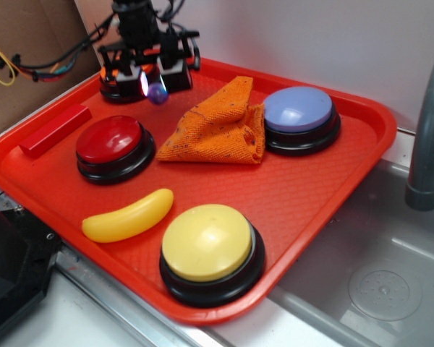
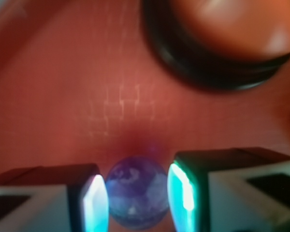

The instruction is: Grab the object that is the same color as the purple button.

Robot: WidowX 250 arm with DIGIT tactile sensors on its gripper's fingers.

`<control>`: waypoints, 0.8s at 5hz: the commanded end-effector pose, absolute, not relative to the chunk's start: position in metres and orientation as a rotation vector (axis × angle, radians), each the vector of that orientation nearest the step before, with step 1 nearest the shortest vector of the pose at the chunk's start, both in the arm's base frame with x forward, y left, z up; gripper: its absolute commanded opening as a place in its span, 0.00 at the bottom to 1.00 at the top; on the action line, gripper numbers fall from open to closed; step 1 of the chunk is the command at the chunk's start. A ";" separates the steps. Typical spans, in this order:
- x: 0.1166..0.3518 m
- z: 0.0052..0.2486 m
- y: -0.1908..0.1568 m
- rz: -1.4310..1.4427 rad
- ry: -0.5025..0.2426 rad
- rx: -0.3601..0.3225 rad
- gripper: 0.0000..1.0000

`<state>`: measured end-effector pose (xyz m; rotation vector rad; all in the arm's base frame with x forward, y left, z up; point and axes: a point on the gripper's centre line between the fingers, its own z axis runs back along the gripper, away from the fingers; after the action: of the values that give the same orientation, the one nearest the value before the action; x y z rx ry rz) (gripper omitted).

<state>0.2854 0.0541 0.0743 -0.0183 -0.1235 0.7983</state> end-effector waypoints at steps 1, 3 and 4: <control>0.280 0.194 0.017 0.566 -0.214 -0.155 0.00; 0.243 0.254 -0.027 0.290 -0.174 -0.213 0.00; 0.234 0.251 -0.038 0.243 -0.208 -0.215 0.00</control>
<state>0.2393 -0.0490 0.2422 -0.2049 -0.1685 0.2521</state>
